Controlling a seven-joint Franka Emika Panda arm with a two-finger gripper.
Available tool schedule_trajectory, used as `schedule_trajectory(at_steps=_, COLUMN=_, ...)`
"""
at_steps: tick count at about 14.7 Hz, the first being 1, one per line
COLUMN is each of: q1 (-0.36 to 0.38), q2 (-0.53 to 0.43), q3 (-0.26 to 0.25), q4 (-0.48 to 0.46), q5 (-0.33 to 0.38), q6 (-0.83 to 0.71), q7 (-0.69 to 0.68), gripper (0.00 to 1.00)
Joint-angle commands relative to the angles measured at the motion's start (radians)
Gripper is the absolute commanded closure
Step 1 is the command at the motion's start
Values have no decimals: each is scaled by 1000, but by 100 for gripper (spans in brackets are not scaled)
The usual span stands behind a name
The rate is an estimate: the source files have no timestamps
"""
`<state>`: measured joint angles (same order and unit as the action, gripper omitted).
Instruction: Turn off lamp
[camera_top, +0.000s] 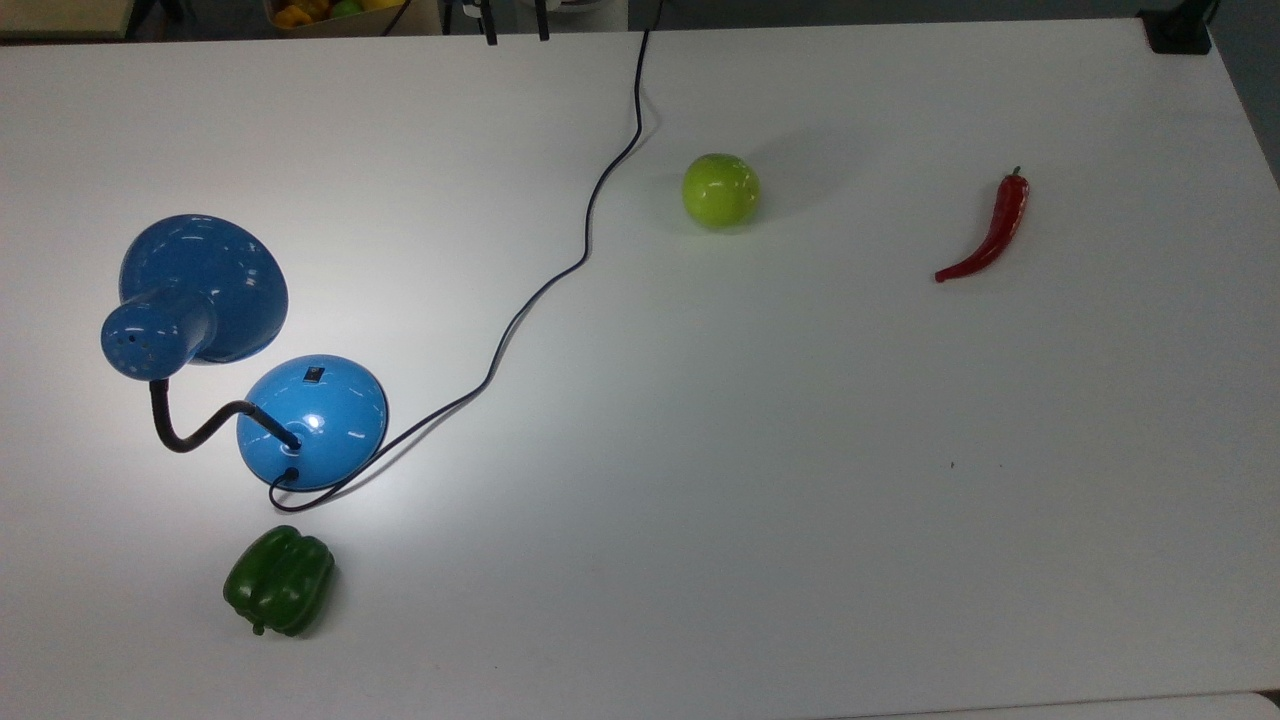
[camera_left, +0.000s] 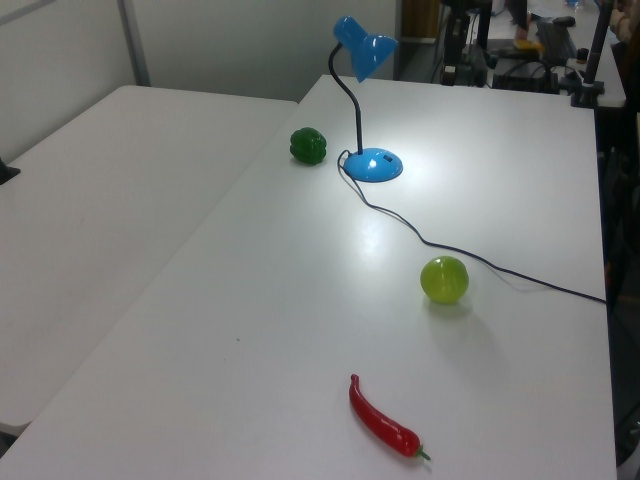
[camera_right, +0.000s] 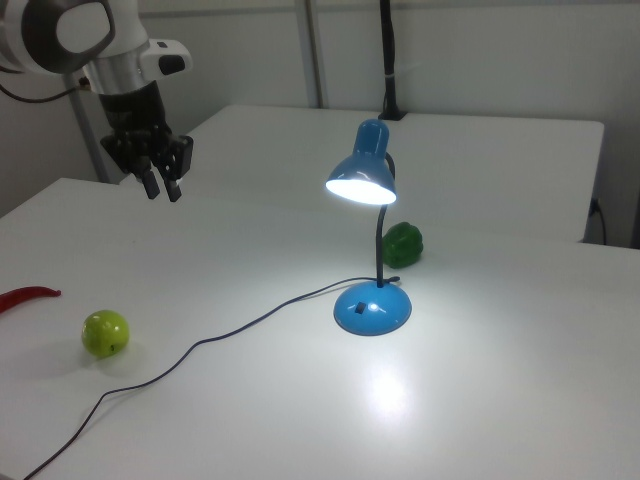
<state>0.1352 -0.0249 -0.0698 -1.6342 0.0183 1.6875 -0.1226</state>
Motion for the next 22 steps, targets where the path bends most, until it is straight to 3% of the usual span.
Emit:
schedule_trajectory(at_steps=1, q1=15, q2=-13, q3=-11, q4=-19, q5=0, q6=-2, q7=-9, gripper=91)
schedule_trajectory(at_steps=2, q1=15, q2=-15, q3=-11, q4=-26, q5=-1, q6=-9, q7=-29, gripper=100)
schedule_trajectory(at_steps=10, q1=9, q2=-13, q3=-19, q4=-58, q5=0, q6=-3, q7=-65, gripper=100)
schedule_trajectory(at_steps=19, q1=6, q2=22, q3=-163, q4=-110, q5=-14, q6=31, q7=-149, gripper=100)
schedule_trajectory(at_steps=22, q1=3, q2=22, q3=-182, q4=-191, q5=-23, q6=133, q7=-170, gripper=100)
